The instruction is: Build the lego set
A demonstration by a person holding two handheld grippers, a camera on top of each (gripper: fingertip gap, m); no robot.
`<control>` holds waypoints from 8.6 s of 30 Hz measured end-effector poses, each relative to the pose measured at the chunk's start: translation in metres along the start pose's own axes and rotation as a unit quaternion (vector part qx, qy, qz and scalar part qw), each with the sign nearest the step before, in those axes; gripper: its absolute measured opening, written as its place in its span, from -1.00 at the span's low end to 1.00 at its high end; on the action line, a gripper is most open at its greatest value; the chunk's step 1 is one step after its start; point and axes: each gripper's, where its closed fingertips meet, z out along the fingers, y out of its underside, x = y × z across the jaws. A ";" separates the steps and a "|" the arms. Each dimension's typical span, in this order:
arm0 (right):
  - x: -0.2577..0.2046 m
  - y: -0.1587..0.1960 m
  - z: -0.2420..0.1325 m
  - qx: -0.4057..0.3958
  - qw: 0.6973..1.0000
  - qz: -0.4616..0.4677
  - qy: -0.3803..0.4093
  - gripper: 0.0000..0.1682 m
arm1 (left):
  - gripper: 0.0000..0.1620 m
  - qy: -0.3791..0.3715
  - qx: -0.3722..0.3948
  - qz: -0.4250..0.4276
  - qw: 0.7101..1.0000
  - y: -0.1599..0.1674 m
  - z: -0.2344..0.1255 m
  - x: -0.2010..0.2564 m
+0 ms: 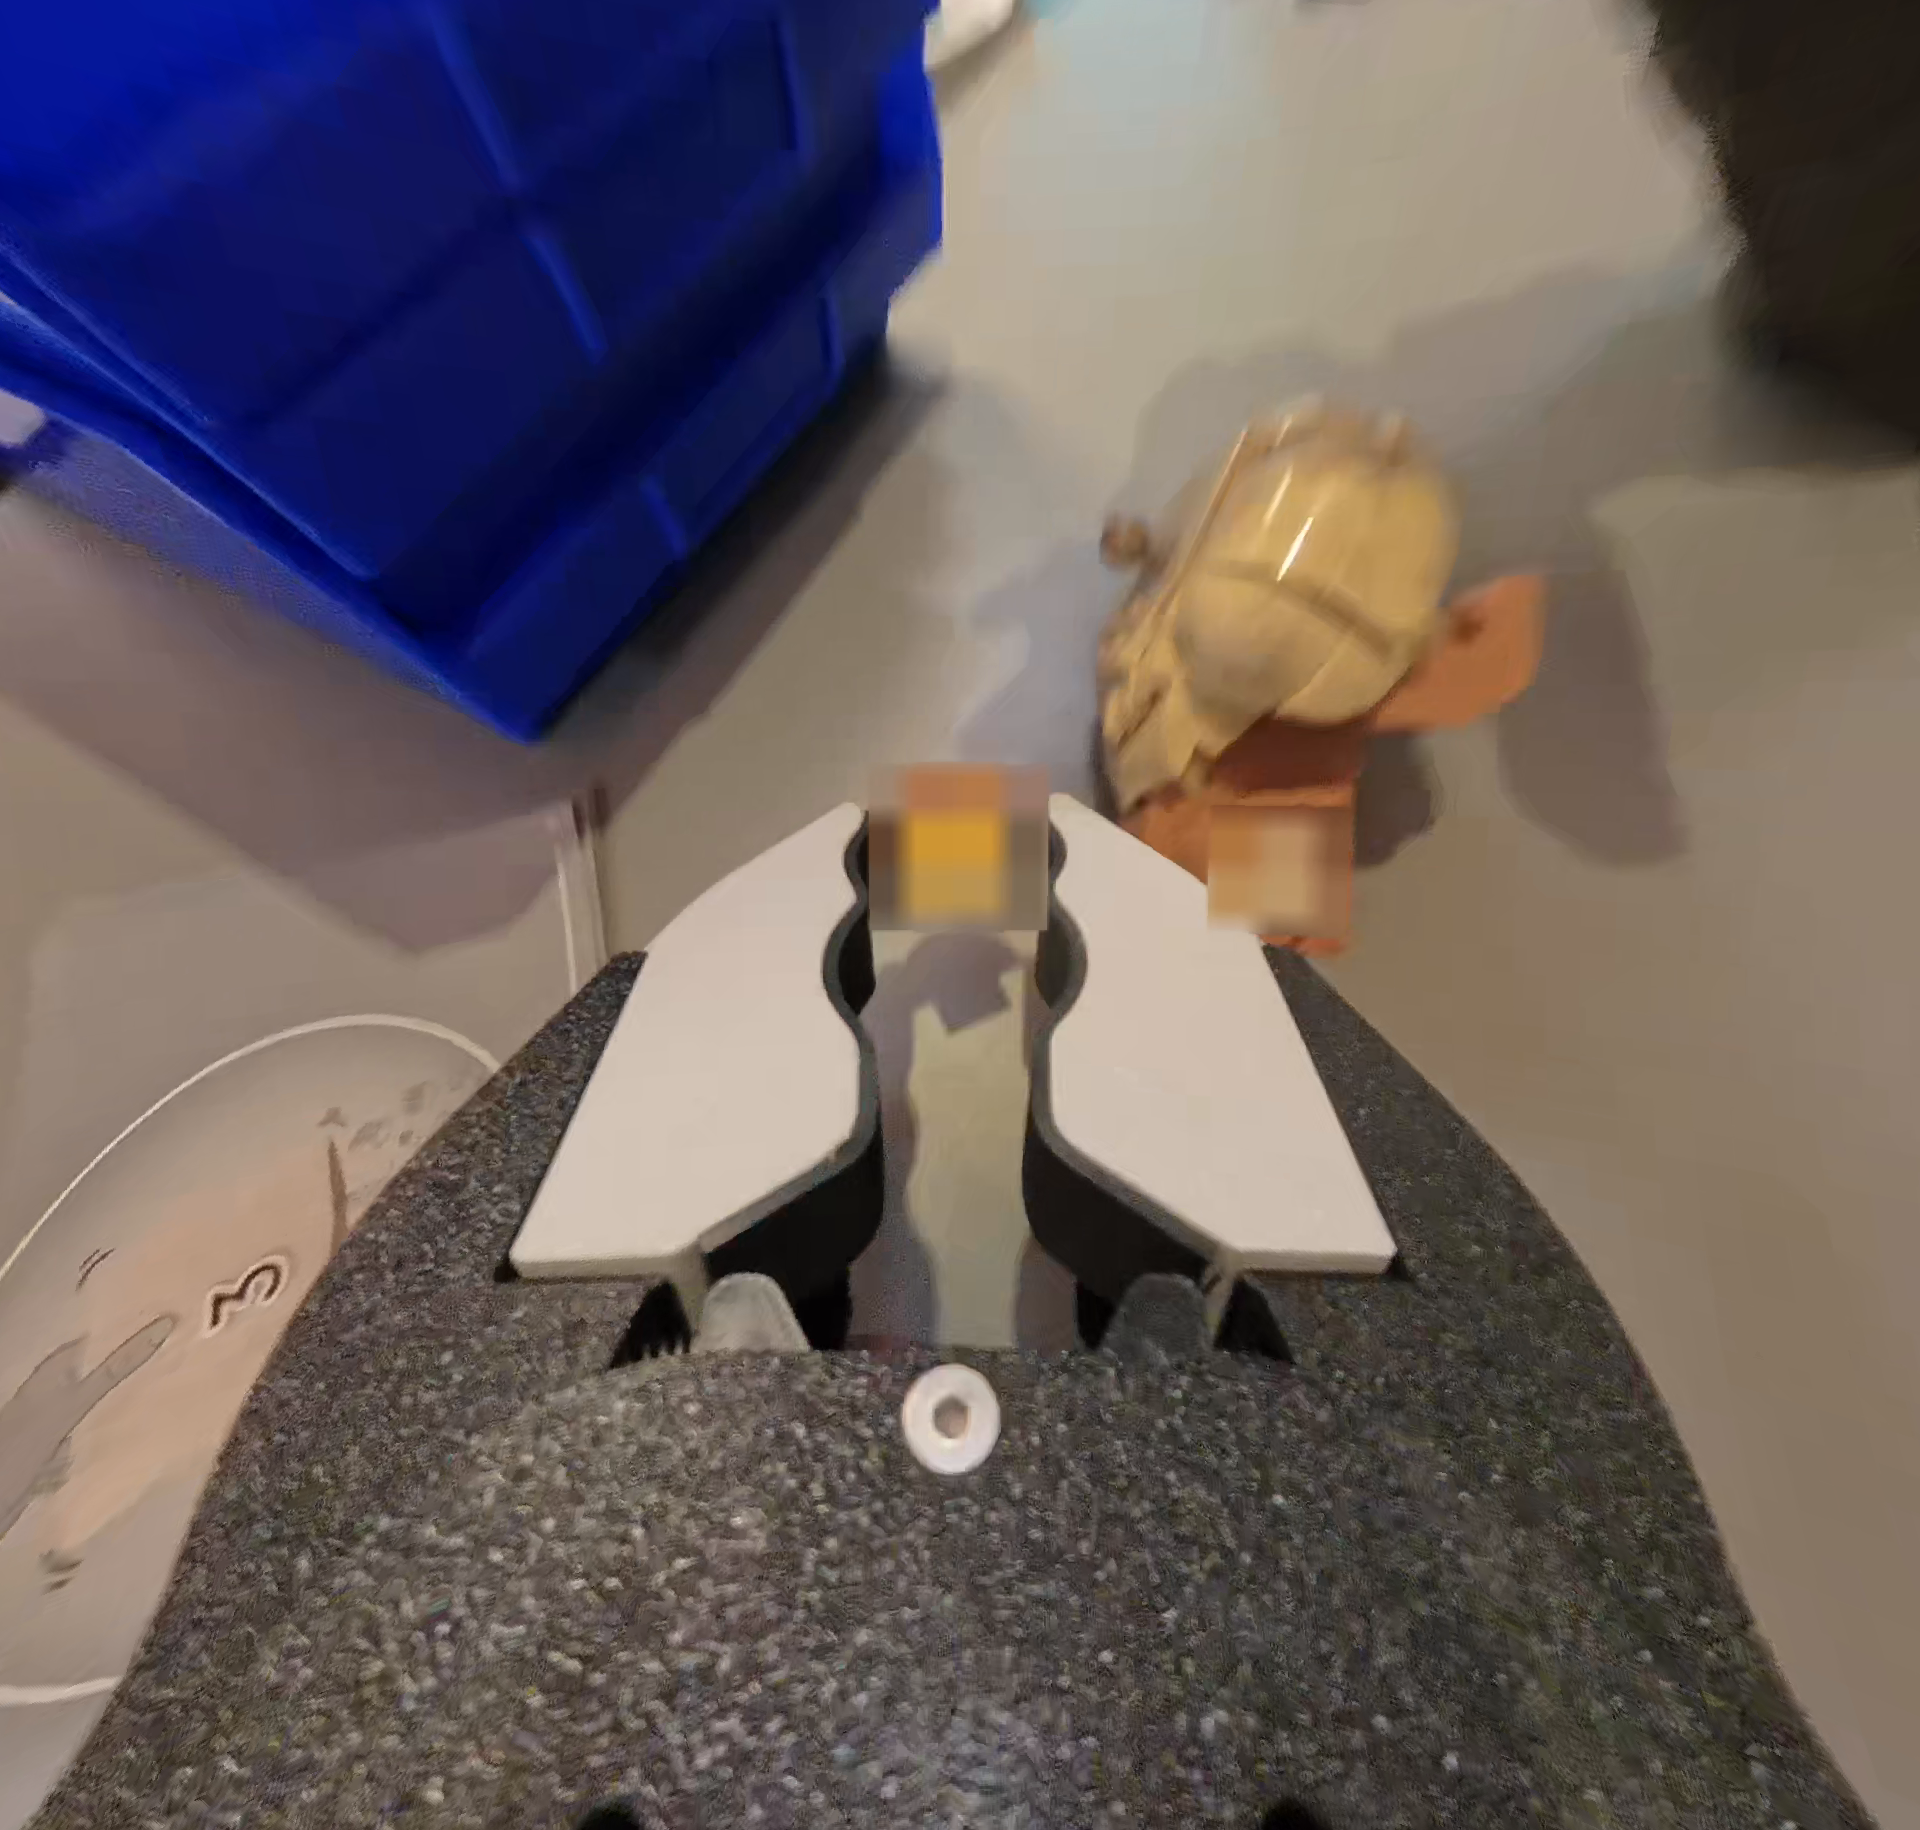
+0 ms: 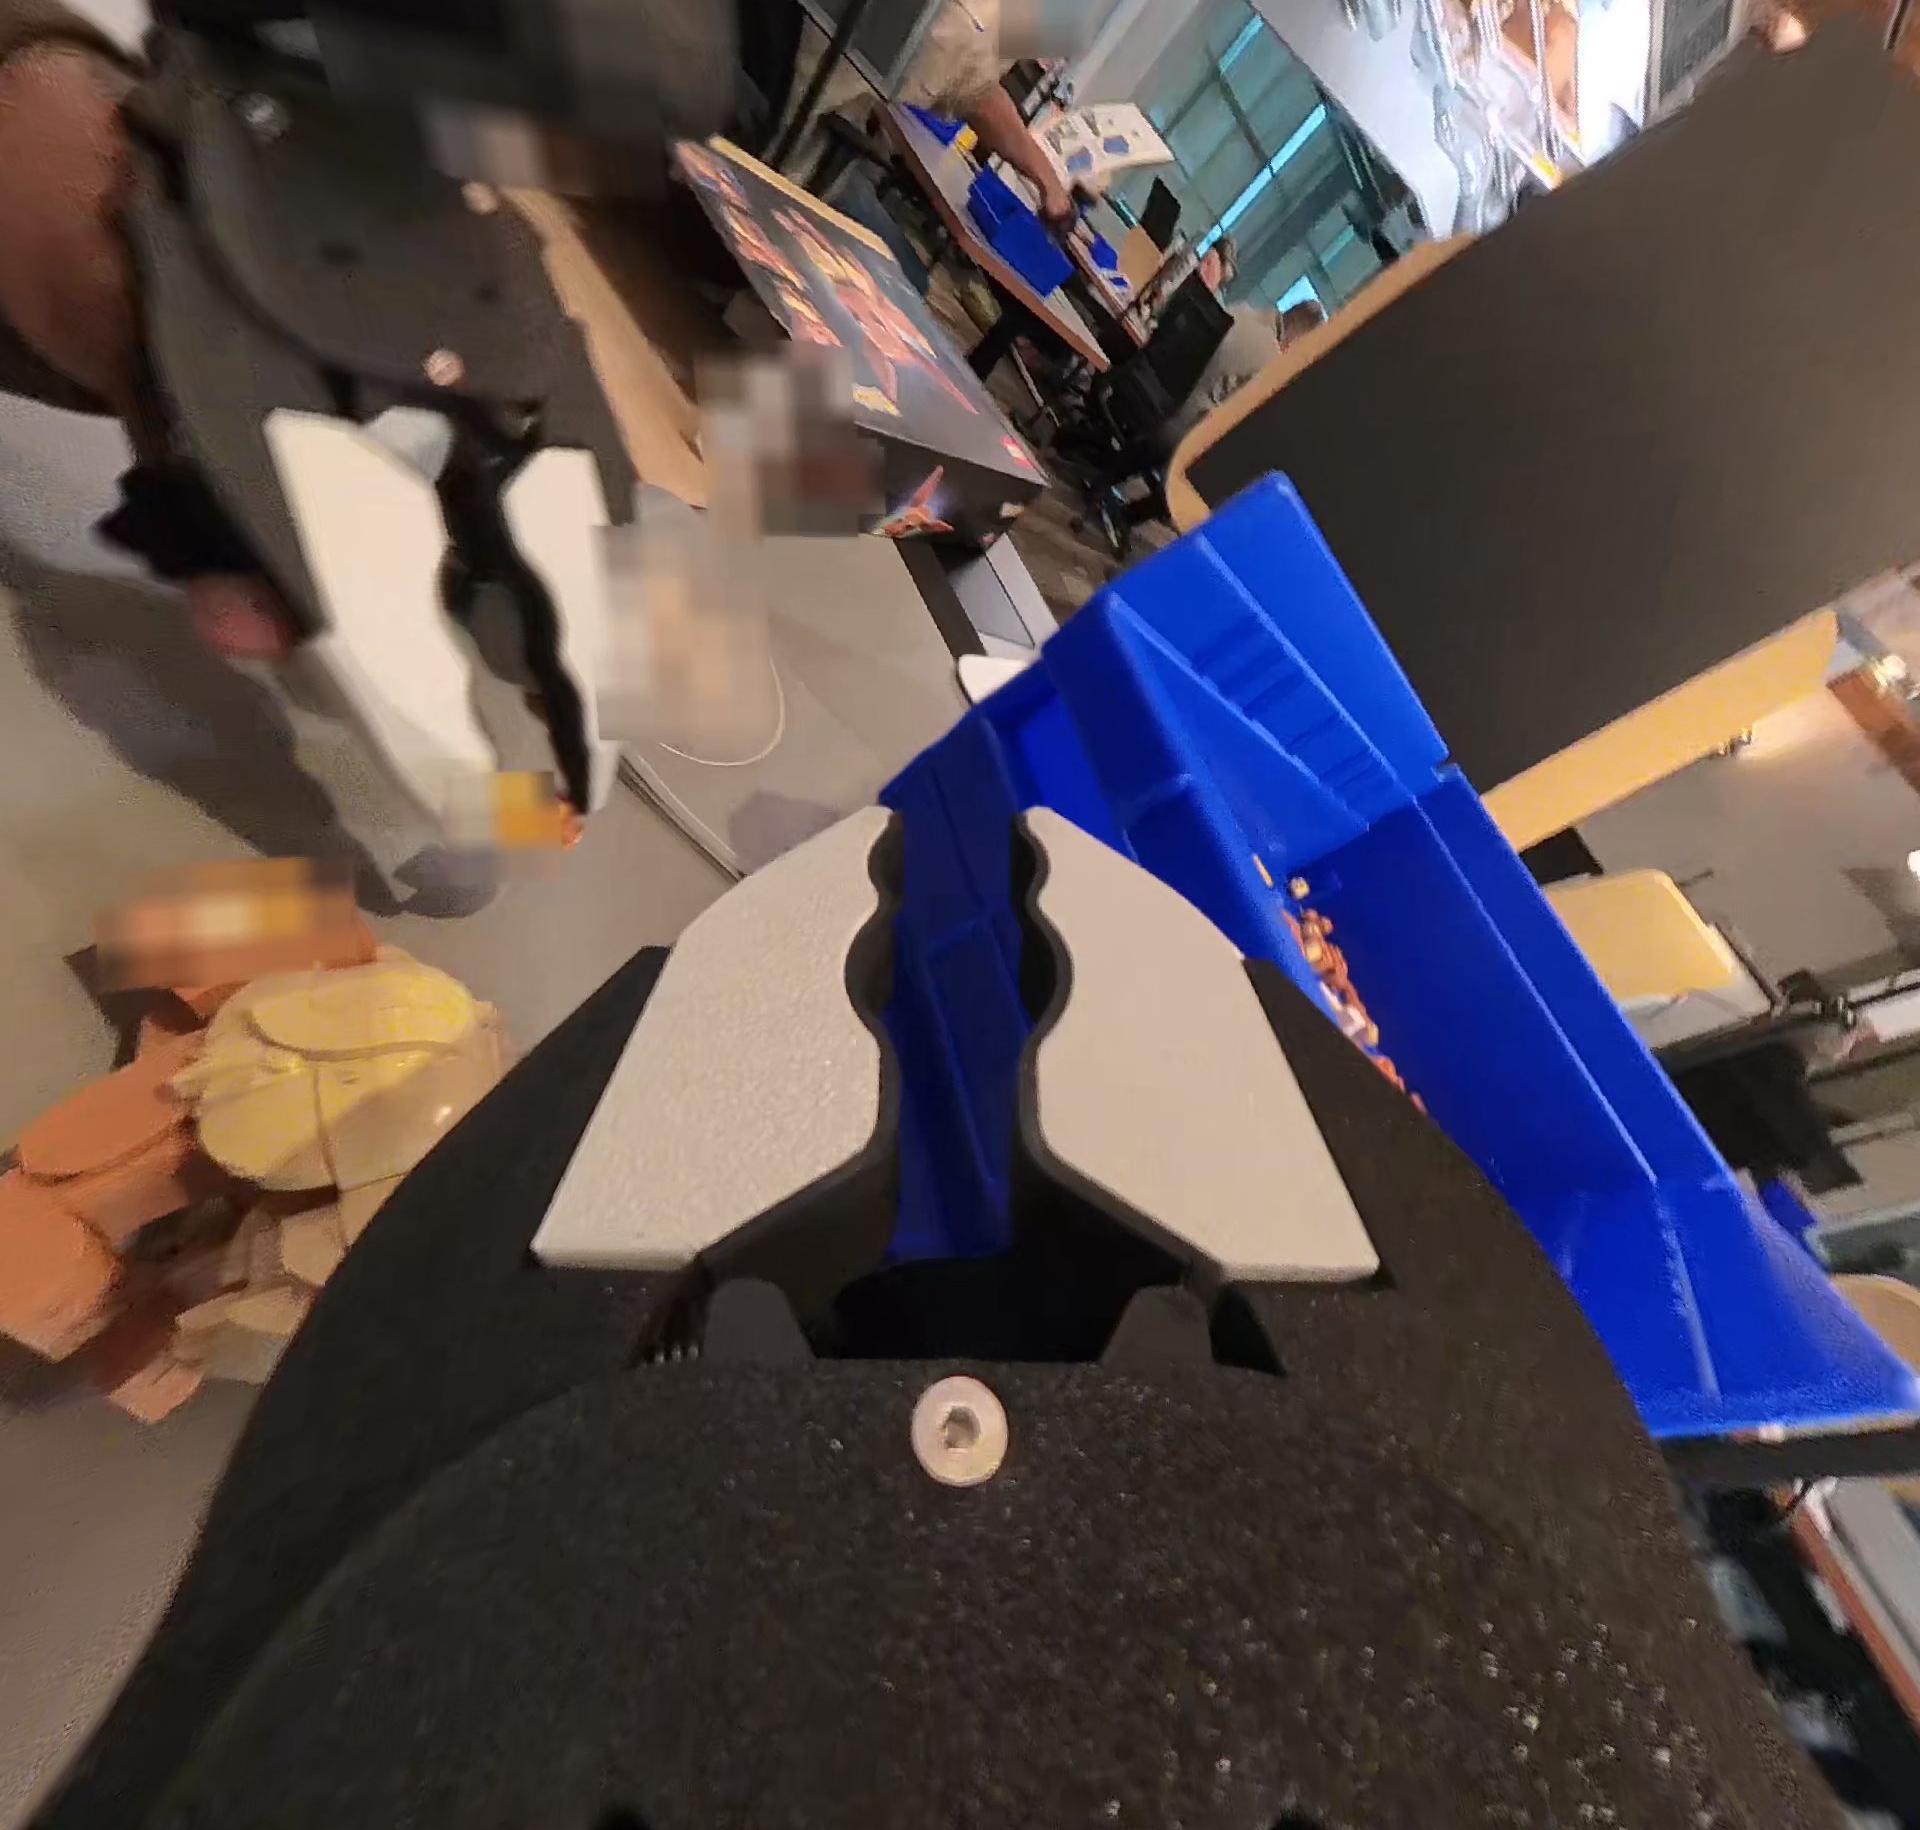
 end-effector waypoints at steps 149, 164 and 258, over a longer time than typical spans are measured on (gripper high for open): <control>0.055 -0.005 0.003 -0.023 0.962 -0.087 0.256 -0.81 | -0.95 0.054 0.337 -0.209 0.917 -0.083 -0.050 -0.006; -0.036 -0.040 0.027 -0.003 0.869 -0.415 0.269 -0.73 | -0.95 0.147 0.431 -0.301 0.838 -0.101 -0.066 0.002; -0.074 -0.001 -0.003 -0.048 0.984 0.033 -0.166 -0.53 | -0.39 0.057 0.033 0.030 0.997 -0.022 -0.007 0.047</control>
